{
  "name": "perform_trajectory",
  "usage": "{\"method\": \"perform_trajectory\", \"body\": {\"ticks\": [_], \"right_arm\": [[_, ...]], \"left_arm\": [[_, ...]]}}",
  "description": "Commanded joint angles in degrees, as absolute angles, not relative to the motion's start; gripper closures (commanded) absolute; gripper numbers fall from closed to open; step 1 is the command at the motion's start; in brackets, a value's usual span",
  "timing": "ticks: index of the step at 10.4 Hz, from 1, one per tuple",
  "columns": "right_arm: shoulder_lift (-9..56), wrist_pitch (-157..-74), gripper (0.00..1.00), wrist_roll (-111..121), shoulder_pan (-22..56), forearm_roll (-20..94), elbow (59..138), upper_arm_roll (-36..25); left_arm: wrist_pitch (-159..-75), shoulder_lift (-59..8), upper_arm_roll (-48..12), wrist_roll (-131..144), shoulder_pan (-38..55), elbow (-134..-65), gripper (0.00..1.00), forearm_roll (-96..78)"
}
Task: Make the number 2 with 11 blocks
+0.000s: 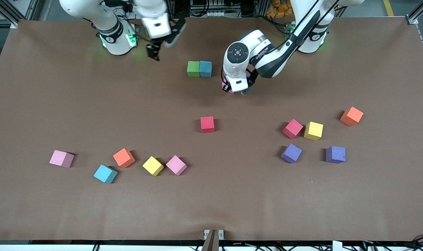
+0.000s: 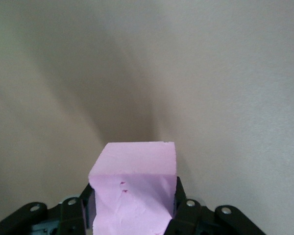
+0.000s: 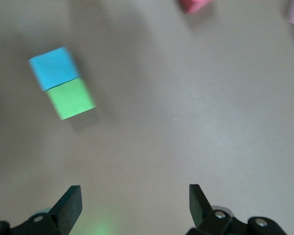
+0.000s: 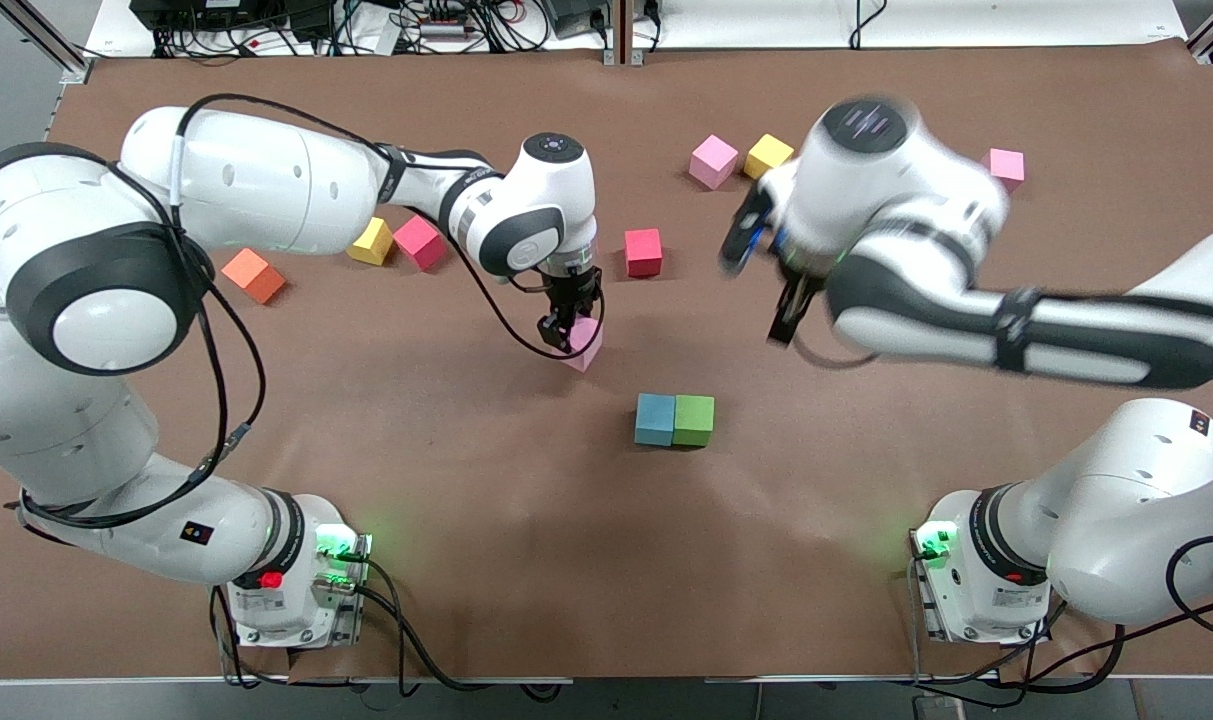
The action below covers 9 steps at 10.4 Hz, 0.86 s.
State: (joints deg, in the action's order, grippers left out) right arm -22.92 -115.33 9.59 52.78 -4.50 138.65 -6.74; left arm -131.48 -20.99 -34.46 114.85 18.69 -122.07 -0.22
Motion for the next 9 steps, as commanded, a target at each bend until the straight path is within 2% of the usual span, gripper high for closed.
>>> {"method": "perform_trajectory", "body": {"ticks": [1, 2, 4, 5, 7, 9], "right_arm": [[-22.0, -114.9, 0.04, 9.1, 47.8, -4.7, 133.7, -14.2], [-19.4, -115.0, 0.04, 9.1, 46.0, -4.4, 130.6, -17.0], [-9.2, -114.5, 0.01, 10.1, 41.0, -4.1, 121.5, -17.3], [-4.5, -114.4, 0.00, 12.2, 39.3, -4.0, 117.5, -15.3], [4.4, -114.1, 0.01, 12.2, 30.9, -4.0, 108.5, -5.7], [11.0, -114.1, 0.01, 9.7, 28.6, -1.9, 100.2, -5.4]], "left_arm": [[-136.1, -19.1, -36.7, 121.1, 17.8, -127.3, 0.54, -1.8], [-138.1, -19.1, -37.3, 123.7, 17.8, -128.8, 0.54, -1.8], [-139.1, -19.2, -38.2, 128.0, 17.8, -129.5, 0.54, -2.5], [-139.7, -19.3, -39.6, 128.8, 17.6, -129.5, 0.54, -3.9], [-142.5, -19.2, -40.2, 131.8, 17.7, -130.9, 0.54, -6.1], [-145.5, -19.4, -40.9, 135.0, 17.7, -132.3, 0.54, -6.1]]}}
